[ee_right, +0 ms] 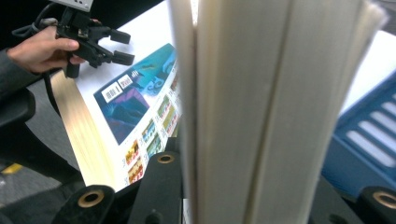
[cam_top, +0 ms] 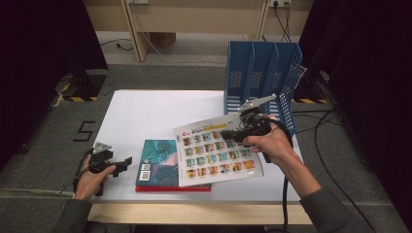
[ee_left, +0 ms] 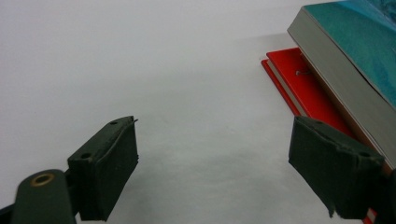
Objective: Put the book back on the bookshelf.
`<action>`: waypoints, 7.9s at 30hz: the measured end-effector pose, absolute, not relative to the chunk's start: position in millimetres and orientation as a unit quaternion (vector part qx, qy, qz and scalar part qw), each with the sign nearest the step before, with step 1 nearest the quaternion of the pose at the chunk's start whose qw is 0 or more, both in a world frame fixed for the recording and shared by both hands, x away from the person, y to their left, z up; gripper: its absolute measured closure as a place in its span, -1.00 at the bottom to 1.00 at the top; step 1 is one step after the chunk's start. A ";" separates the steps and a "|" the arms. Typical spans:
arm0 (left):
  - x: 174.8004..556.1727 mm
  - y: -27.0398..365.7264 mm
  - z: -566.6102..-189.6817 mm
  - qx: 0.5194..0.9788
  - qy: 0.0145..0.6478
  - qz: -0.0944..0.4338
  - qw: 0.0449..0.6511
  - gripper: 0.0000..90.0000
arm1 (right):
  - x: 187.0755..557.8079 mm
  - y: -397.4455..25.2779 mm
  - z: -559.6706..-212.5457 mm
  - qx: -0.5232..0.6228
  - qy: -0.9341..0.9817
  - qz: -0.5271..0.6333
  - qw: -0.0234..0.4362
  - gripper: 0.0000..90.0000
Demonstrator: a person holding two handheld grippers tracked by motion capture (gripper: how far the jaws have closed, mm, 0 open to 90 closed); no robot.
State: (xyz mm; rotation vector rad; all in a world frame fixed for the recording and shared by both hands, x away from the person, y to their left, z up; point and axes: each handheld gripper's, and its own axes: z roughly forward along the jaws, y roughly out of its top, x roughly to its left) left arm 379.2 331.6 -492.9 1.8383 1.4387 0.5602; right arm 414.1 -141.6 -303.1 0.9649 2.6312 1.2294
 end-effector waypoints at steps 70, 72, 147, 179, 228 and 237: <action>382.2 329.3 -505.4 0.736 0.542 0.232 0.333 -0.81 | 408.9 -167.3 -251.7 0.374 0.879 0.270 0.123 0.43; 382.4 329.2 -505.5 0.736 0.542 0.231 0.333 -0.81 | 409.4 -163.6 -250.9 0.372 0.881 0.267 0.120 0.43; 380.9 325.0 -505.9 0.745 0.530 0.226 0.337 -0.84 | 472.3 -144.8 -270.5 0.424 0.881 0.202 0.064 0.58; 381.5 325.2 -505.9 0.746 0.530 0.223 0.337 -0.86 | 442.3 -167.9 -229.2 0.382 0.861 0.313 0.121 0.63; 381.3 325.1 -506.1 0.746 0.529 0.224 0.336 -0.87 | 545.5 -168.5 -151.0 0.493 0.805 0.261 0.199 0.63; 381.2 325.0 -506.1 0.746 0.529 0.224 0.336 -0.87 | 564.8 -162.0 -154.4 0.519 0.777 0.295 0.198 0.63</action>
